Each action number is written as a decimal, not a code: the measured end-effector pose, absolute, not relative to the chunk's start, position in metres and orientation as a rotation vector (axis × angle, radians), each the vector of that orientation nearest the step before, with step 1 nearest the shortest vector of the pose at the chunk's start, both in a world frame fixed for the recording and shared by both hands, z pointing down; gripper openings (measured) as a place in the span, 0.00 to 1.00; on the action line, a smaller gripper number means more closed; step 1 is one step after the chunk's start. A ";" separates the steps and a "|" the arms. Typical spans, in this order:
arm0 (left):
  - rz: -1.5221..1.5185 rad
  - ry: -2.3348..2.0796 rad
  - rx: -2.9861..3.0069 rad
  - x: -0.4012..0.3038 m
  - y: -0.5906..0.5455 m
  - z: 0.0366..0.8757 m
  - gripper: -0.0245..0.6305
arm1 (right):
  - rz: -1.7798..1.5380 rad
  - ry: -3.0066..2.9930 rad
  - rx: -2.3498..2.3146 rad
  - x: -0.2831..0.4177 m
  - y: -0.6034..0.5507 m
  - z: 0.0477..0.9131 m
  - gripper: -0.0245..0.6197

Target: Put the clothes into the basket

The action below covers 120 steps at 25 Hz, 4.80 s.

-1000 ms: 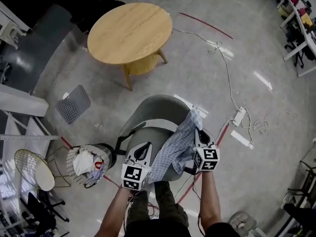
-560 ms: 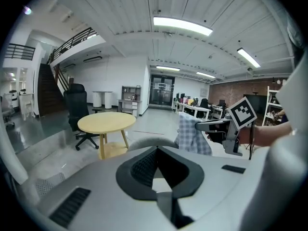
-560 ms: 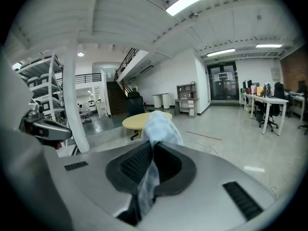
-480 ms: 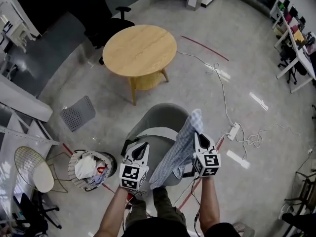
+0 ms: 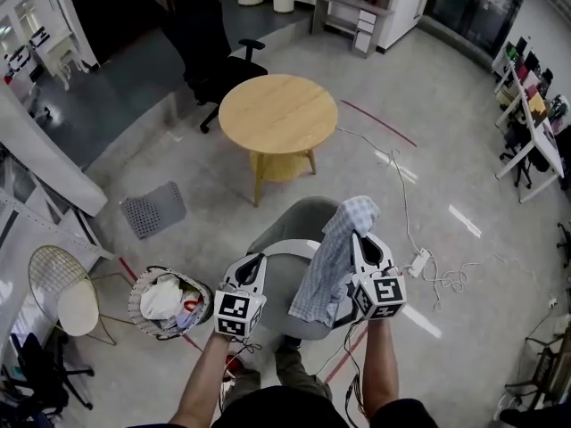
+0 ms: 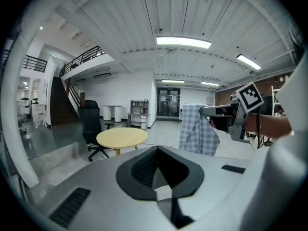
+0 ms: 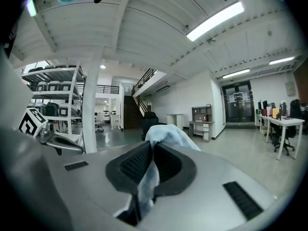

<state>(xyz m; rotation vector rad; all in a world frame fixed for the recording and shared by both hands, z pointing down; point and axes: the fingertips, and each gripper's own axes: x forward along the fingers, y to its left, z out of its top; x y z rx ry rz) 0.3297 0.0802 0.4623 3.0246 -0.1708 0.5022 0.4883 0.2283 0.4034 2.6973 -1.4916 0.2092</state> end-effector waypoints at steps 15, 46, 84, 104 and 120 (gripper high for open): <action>0.361 -0.497 3.048 0.199 0.007 0.419 0.05 | -0.012 -1.819 2.510 0.365 0.118 0.335 0.10; 0.272 -1.112 2.863 -0.116 -0.153 0.393 0.05 | -0.127 -2.365 2.032 0.052 -0.120 0.299 0.10; 0.480 -1.338 2.457 -0.218 -0.207 0.540 0.05 | 0.408 -2.481 1.570 -0.057 -0.222 0.510 0.10; 0.527 -1.435 2.132 -0.231 -0.205 0.677 0.05 | 0.643 -2.337 1.194 -0.075 -0.240 0.718 0.10; 0.555 -1.390 2.089 -0.216 -0.201 0.709 0.05 | 0.718 -2.266 1.125 -0.078 -0.240 0.776 0.10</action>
